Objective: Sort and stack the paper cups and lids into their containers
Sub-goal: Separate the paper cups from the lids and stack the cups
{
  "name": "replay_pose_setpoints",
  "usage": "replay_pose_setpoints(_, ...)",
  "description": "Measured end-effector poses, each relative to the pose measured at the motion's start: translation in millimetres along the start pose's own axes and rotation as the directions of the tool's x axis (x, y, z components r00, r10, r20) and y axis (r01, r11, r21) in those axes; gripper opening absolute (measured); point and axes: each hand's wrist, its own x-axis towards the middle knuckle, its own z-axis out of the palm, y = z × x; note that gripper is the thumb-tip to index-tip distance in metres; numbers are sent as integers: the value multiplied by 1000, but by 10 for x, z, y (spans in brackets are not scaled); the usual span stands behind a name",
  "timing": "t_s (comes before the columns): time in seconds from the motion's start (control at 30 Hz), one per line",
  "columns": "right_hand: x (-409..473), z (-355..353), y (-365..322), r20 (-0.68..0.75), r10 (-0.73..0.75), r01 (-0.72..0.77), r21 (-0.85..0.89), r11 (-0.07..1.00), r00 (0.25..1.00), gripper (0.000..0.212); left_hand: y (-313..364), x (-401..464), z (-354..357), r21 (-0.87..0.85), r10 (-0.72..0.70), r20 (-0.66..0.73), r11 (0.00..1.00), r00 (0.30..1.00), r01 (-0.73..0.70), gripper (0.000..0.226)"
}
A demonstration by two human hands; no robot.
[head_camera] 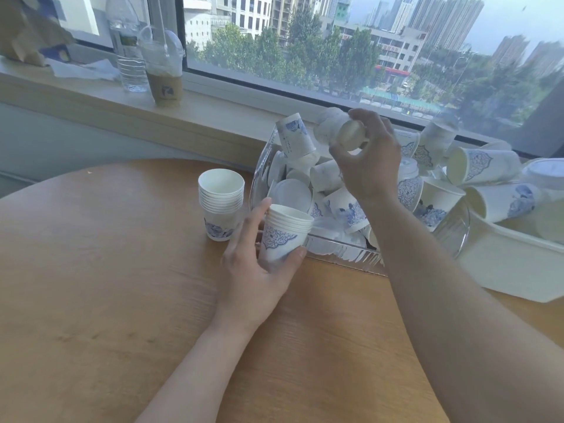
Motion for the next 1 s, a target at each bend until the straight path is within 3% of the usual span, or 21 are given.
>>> replay_pose_setpoints(0.07,-207,-127,-93,22,22,-27,231,973,1000,44,3,-14,2,3,-3,13,1000,1000,3,82)
replay_pose_setpoints(0.13,-460,-198,-142,137,22,-75,395,916,990,43,1,-31,0,8,6,18,1000,1000,-6,84)
replay_pose_setpoints(0.23,-792,-216,-121,268,20,-163,526,835,963,41,7,-31,8,22,10,15,1000,1000,-11,89)
replay_pose_setpoints(0.4,-1059,-180,-79,315,39,-247,655,714,948,35,-12,-23,26,-11,31,13,999,999,-30,91)
replay_pose_setpoints(0.53,-1116,-165,-66,334,30,-253,649,718,942,22,-26,-10,35,-15,50,36,999,998,-49,91)
replay_pose_setpoints(0.6,-1119,-156,-53,320,23,-221,599,769,947,19,-21,-8,35,-17,60,35,998,998,-59,91)
replay_pose_setpoints(0.77,-1050,-191,-24,312,-27,-113,419,901,950,58,-56,-2,42,-33,67,29,997,997,-66,88)
replay_pose_setpoints(1.0,-1147,-190,-21,327,-71,-19,263,965,942,48,-76,8,46,-28,59,9,998,998,-59,84)
